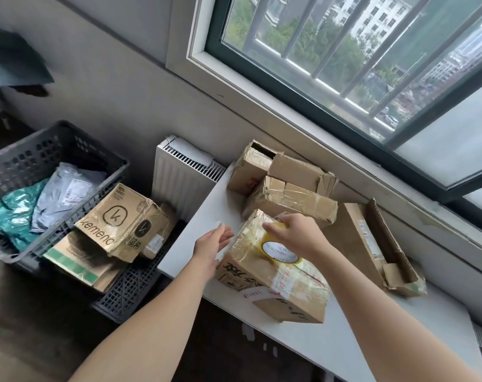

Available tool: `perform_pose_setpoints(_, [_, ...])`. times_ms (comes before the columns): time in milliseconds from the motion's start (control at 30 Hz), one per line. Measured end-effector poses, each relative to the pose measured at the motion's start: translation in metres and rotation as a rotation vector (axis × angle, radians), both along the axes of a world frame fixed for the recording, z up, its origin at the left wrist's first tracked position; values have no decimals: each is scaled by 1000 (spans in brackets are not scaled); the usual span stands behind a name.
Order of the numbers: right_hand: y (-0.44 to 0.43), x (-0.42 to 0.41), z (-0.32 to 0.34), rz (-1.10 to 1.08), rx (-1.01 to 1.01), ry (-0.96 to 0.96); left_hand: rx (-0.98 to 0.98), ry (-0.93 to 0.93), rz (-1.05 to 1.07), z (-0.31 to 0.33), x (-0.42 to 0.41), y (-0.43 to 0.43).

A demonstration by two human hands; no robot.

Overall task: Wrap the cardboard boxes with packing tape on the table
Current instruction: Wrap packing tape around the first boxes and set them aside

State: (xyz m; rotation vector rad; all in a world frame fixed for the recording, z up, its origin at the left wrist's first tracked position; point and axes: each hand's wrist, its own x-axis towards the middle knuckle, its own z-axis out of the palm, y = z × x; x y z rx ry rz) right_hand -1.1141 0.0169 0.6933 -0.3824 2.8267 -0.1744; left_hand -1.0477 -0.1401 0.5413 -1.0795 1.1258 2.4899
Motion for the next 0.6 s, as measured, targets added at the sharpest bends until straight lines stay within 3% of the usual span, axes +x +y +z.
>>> perform_pose_setpoints(433, [81, 9, 16, -300, -570, -37, -187, 304, -146, 44, -14, 35])
perform_pose_setpoints(600, [127, 20, 30, -373, -691, -34, -306, 441, -154, 76, -21, 66])
